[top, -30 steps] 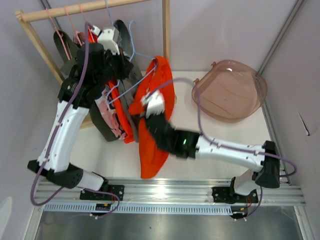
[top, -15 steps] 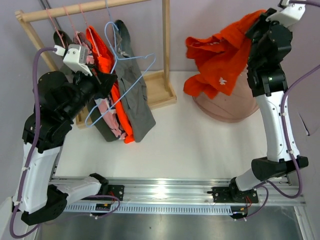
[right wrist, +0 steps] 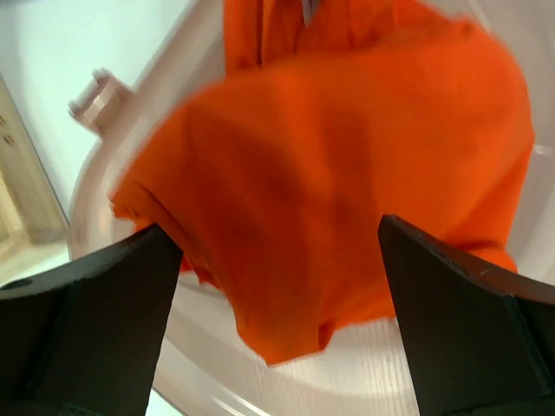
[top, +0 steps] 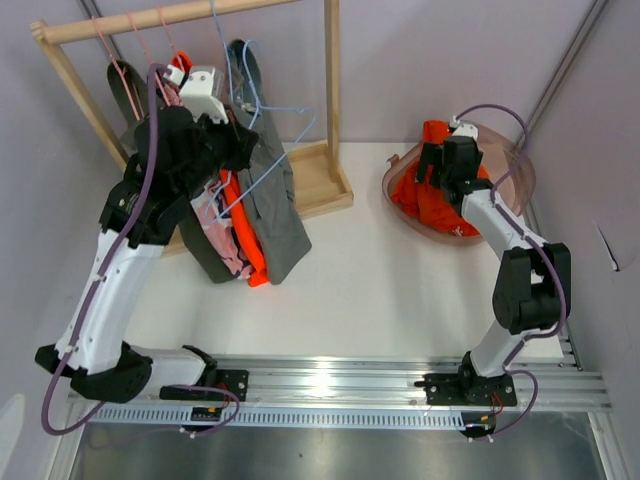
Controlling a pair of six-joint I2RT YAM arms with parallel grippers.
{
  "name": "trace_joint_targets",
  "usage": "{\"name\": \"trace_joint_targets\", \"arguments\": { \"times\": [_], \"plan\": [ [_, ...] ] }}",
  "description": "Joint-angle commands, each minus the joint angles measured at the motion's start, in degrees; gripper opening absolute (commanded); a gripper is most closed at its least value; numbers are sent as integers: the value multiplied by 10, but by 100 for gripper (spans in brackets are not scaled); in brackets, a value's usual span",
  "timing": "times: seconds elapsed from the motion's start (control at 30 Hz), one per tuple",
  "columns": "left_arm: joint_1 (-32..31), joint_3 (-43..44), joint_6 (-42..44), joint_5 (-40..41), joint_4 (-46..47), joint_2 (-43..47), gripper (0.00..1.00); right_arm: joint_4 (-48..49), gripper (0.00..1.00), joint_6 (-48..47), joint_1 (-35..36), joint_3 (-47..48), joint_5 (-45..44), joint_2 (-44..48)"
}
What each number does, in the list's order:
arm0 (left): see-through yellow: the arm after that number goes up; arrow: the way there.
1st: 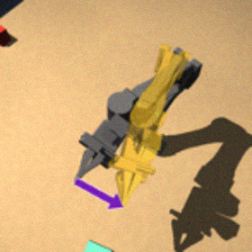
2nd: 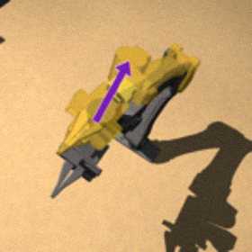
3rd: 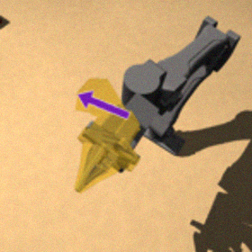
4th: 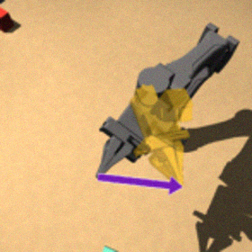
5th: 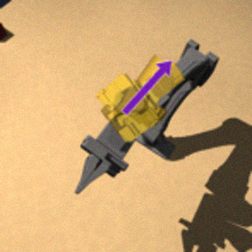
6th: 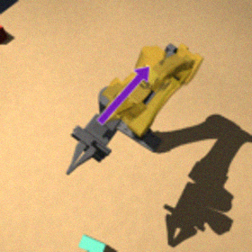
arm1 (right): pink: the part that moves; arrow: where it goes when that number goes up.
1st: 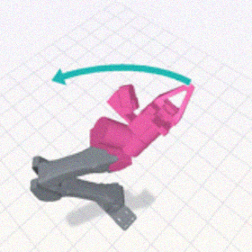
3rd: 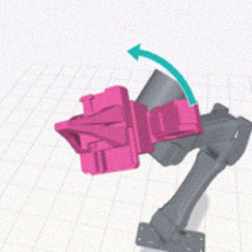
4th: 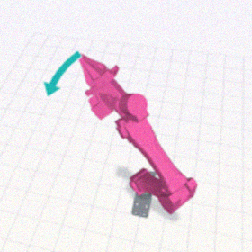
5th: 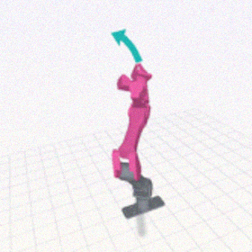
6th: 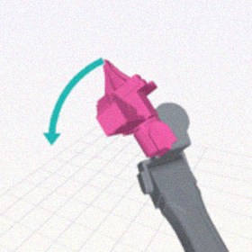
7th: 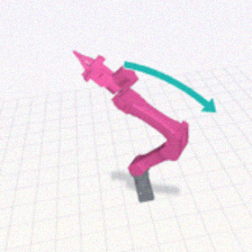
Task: Remove the shorts from the hanger
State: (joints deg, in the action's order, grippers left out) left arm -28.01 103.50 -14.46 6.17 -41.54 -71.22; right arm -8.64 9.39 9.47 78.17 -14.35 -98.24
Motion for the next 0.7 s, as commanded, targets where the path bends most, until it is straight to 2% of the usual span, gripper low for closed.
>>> {"name": "trace_joint_targets", "arguments": {
  "times": [0.0,0.2,0.4,0.5,0.67],
  "plan": [
    [-1,77,27,37,36,-41,0,45,99,37,-6,-19,0,80],
    [-1,245,51,82,14,-167,0,103,99,95,15,-186,41,222],
    [-1,397,65,109,10,-293,0,65,99,135,65,-318,35,377],
    [-1,411,69,115,38,-334,0,44,99,159,113,-376,25,452],
    [7,425,73,140,82,-382,0,-19,100,181,236,-404,-38,535]
  ]
}}
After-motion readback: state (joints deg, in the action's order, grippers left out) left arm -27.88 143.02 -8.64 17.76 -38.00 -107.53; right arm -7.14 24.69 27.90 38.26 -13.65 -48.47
